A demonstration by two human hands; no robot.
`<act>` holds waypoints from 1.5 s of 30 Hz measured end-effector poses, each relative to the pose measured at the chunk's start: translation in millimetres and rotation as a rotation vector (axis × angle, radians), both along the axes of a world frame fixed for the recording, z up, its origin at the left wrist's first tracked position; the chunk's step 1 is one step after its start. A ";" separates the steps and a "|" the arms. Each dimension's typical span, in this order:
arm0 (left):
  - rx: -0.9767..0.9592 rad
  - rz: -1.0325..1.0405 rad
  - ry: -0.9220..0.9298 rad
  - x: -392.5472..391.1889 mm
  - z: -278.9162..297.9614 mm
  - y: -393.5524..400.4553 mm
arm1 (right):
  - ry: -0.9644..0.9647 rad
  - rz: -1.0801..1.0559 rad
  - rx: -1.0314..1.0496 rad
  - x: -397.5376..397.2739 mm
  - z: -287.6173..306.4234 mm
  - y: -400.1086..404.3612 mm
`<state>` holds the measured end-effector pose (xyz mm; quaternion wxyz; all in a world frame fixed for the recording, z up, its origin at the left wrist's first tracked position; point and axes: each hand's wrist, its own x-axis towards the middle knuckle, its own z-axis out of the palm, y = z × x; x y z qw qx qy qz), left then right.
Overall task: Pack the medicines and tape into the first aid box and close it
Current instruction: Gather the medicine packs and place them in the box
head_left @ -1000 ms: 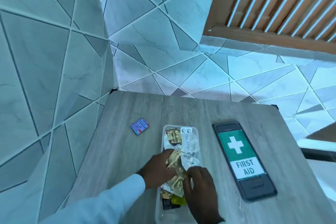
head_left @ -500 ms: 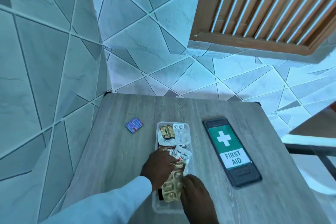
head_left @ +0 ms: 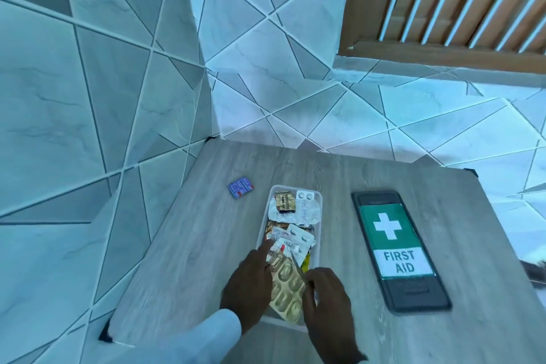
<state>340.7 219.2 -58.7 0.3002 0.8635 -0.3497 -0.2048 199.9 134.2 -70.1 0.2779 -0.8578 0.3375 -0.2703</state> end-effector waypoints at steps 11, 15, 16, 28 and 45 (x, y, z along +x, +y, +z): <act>0.167 0.081 -0.159 -24.7 -2.2 2.9 | 0.255 0.225 -0.147 7.0 -12.5 17.1; 0.139 0.099 -0.087 -17.6 -1.4 9.2 | 0.316 0.272 -0.228 5.9 -19.0 16.8; 0.130 0.087 -0.083 -13.9 -2.9 10.6 | 0.345 0.274 -0.223 5.5 -19.6 16.2; 0.225 -0.565 -0.380 57.3 -3.0 22.6 | 0.730 0.174 -0.295 4.2 1.7 0.6; 0.582 -0.811 -0.424 59.3 17.1 10.6 | 0.906 0.092 -0.236 20.2 -6.2 14.2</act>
